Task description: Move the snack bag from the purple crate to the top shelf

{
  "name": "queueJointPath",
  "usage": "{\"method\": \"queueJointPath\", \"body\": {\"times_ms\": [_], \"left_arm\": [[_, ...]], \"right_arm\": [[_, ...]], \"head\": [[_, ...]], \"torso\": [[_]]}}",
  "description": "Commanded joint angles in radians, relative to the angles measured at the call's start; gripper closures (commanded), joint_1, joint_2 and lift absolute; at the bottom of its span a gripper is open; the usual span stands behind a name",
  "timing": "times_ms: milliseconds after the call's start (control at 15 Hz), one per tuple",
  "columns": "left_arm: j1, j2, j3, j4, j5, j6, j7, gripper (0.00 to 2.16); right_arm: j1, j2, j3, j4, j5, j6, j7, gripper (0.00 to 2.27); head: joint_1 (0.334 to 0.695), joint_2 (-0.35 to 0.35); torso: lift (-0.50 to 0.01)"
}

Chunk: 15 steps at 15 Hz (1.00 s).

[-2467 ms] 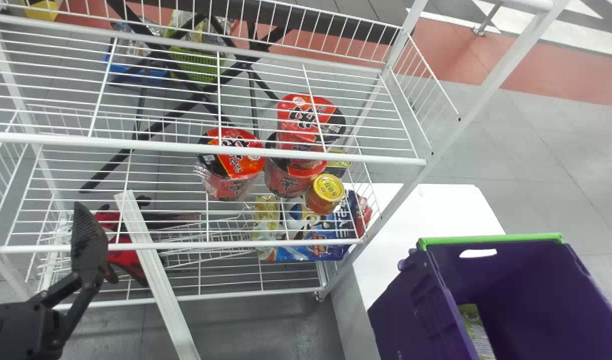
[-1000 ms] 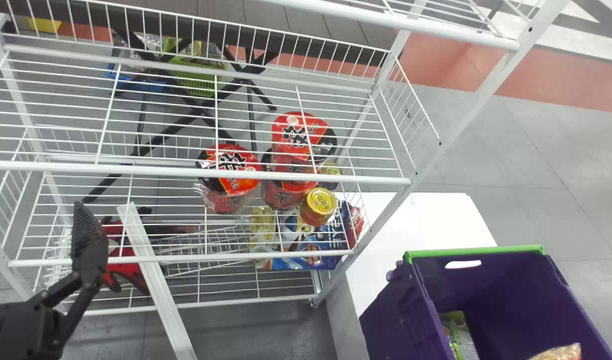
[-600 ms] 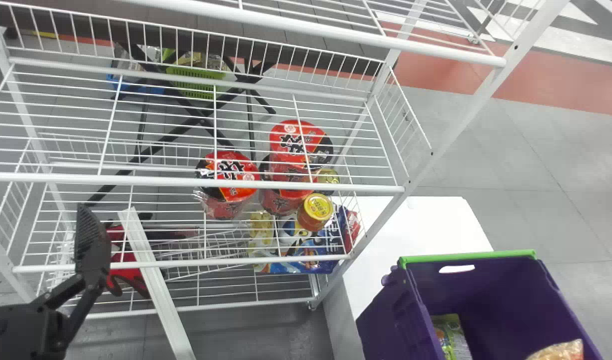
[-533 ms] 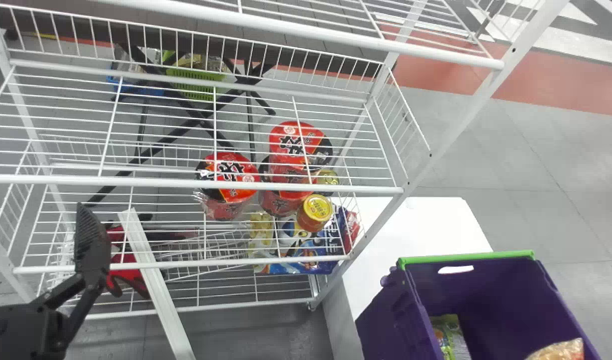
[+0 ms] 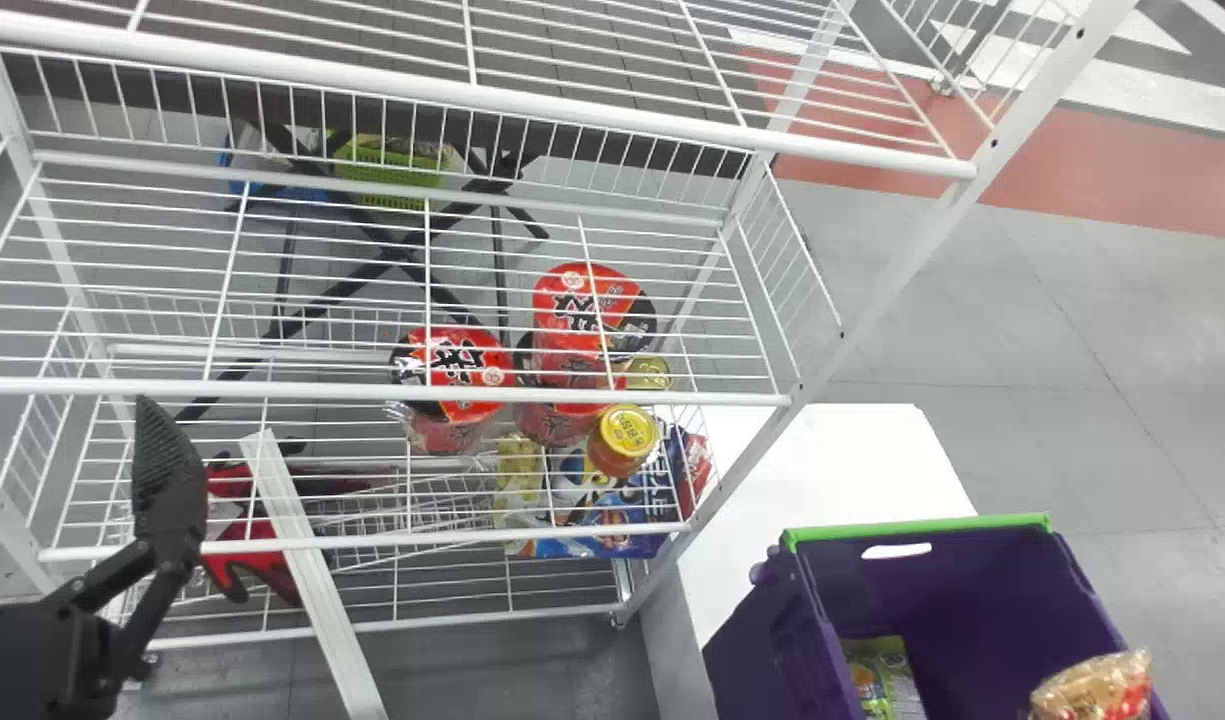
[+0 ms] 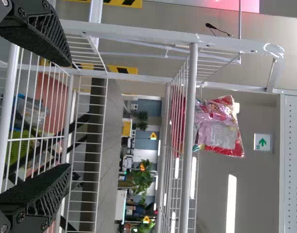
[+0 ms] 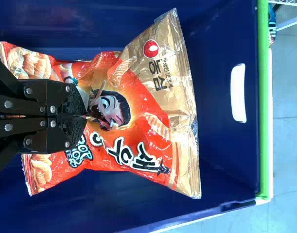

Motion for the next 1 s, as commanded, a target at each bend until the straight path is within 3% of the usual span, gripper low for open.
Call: {"method": "queueJointPath", "body": {"times_ms": [0,933], "left_arm": [[0.005,0.0,0.0,-0.01,0.0,0.003,0.0,0.07],[0.013,0.002,-0.009,-0.058,-0.01,0.104,-0.002,0.07]], "right_arm": [[-0.003,0.0,-0.001,0.004,0.0,-0.007,-0.005,1.66],[-0.017,-0.002,-0.004,0.015,-0.017,-0.025,-0.016,1.66]], "head": [[0.695,-0.35],[0.695,-0.35]], "torso": [[-0.331],[-0.275]]}}
